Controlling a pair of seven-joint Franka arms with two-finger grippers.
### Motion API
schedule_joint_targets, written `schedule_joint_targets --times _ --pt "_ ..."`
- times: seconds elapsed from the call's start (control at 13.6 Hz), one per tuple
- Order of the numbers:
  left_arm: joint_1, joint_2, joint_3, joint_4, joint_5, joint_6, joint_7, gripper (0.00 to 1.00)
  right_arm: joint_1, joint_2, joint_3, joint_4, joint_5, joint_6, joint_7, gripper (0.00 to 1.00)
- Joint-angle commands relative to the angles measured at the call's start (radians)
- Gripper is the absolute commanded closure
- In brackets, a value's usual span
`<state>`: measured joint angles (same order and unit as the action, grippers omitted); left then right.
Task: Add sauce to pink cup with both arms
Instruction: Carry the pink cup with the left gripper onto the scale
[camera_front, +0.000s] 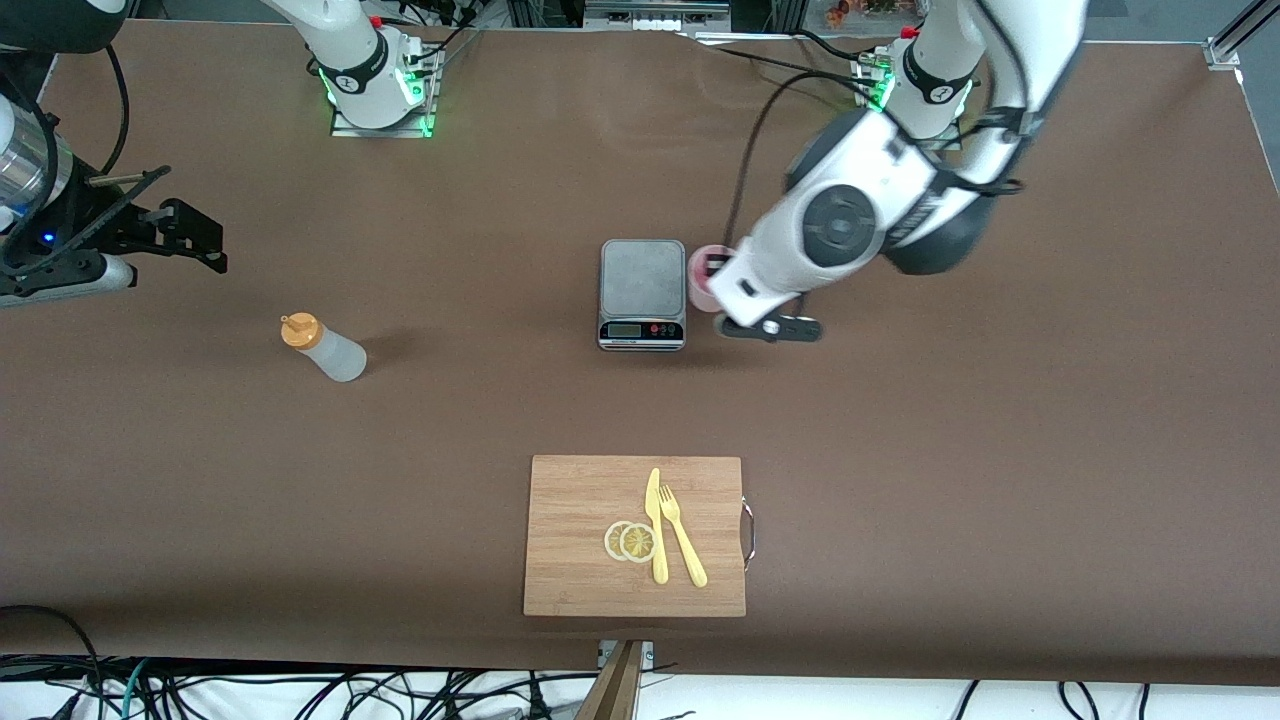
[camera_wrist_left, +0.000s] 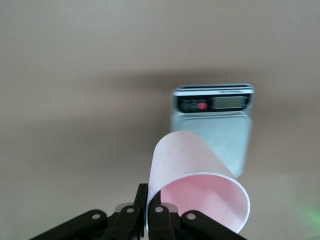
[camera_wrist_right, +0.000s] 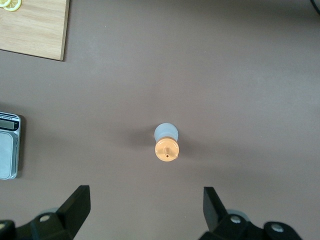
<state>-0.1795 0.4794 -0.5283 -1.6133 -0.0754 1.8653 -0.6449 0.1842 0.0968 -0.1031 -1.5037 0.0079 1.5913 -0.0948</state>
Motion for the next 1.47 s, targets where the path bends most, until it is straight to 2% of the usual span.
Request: schedule_joint_targets --times 0.0,0.22,0.81,0.95,1.03,1.17,1.25,1.39 --pt "-0.08 0.077 0.011 0.0 -0.003 0.116 -0.045 1.0 -0.008 -0.003 0.002 0.003 0.01 -0.001 0.006 0.0" --pt "-0.13 0.093 0.013 -0.063 0.003 0.199 -0.088 1.0 -0.008 -0.003 0.002 0.003 0.01 -0.001 0.006 0.0" --pt "-0.169 0.12 0.025 -0.102 0.011 0.219 -0.091 1.0 -0.02 -0.003 0.0 -0.001 0.01 -0.002 0.006 0.0" --pt "-0.169 0.126 0.024 -0.102 0.057 0.219 -0.107 1.0 -0.019 -0.003 0.002 -0.001 0.01 -0.002 0.004 0.0" --pt "-0.169 0.126 0.024 -0.102 0.062 0.218 -0.116 0.82 -0.019 -0.003 0.0 0.0 0.01 -0.004 0.004 0.0" --pt "-0.163 0.123 0.024 -0.1 0.062 0.216 -0.117 0.1 -0.02 -0.003 0.0 0.002 0.003 -0.005 -0.009 0.0" --pt "-0.16 0.117 0.022 -0.096 0.063 0.21 -0.117 0.0 -0.02 -0.003 0.0 0.002 0.001 -0.005 -0.01 0.0" --pt "-0.16 0.101 0.019 -0.083 0.062 0.204 -0.119 0.0 -0.02 -0.003 0.0 0.002 0.0 -0.01 -0.016 0.0"
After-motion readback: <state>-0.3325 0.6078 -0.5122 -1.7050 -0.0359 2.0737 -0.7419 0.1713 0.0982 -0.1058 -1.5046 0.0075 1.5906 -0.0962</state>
